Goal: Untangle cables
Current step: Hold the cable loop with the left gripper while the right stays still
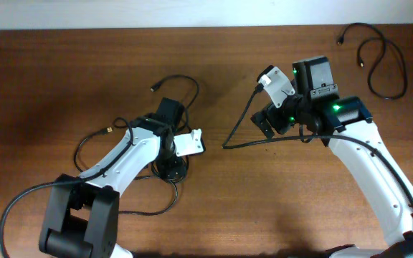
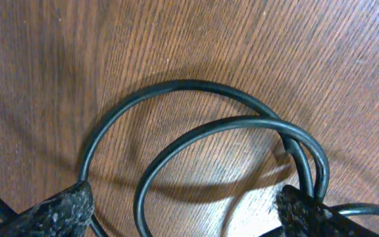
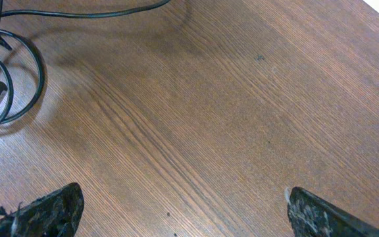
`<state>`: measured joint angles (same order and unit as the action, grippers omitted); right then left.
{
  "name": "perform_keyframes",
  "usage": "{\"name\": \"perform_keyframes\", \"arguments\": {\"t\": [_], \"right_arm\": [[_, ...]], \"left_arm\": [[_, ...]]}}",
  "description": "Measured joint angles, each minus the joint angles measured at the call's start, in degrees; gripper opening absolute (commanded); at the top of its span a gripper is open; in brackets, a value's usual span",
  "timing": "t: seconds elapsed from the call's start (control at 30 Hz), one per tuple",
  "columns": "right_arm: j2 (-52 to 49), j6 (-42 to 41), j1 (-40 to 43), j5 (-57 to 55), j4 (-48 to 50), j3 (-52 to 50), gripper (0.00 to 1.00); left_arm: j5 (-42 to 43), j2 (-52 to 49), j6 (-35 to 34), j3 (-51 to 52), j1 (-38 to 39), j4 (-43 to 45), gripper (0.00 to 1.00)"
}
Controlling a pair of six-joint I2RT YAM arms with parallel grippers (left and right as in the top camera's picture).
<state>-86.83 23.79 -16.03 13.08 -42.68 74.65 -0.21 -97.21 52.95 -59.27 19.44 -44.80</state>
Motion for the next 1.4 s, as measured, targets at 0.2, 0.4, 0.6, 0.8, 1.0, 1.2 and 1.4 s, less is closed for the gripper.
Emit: {"name": "perform_keyframes", "arguments": {"t": [0.2, 0.4, 0.6, 0.8, 1.0, 1.2, 1.4], "right_arm": [[0.0, 0.0, 0.0, 0.0, 0.0, 0.0, 0.98], [0.0, 0.0, 0.0, 0.0, 0.0, 0.0, 0.98], [0.0, 0.0, 0.0, 0.0, -0.2, 0.0, 0.98], [0.0, 0.0, 0.0, 0.0, -0.4, 0.0, 0.98], [0.0, 0.0, 0.0, 0.0, -0.4, 0.0, 0.98], [0.0, 0.0, 0.0, 0.0, -0.4, 0.0, 0.99], [0.0, 0.0, 0.0, 0.0, -0.5, 0.0, 0.98]], "left_arm": [[4.3, 0.0, 0.0, 0.0, 0.0, 0.0, 0.84], [6.5, 0.0, 0.1, 0.0, 0.0, 0.0, 0.78], [7.5, -1.1, 0.0, 0.0, 0.0, 0.3, 0.74], [6.5, -5.4, 0.0, 0.0, 0.0, 0.4, 0.68], [4.4, -5.9, 0.0, -0.2, -0.1, 0.7, 0.3], [3.3, -6.3, 0.2, -0.2, -0.1, 0.7, 0.0], [3.4, -6.3, 0.2, -0.3, -0.1, 0.7, 0.0]]}}
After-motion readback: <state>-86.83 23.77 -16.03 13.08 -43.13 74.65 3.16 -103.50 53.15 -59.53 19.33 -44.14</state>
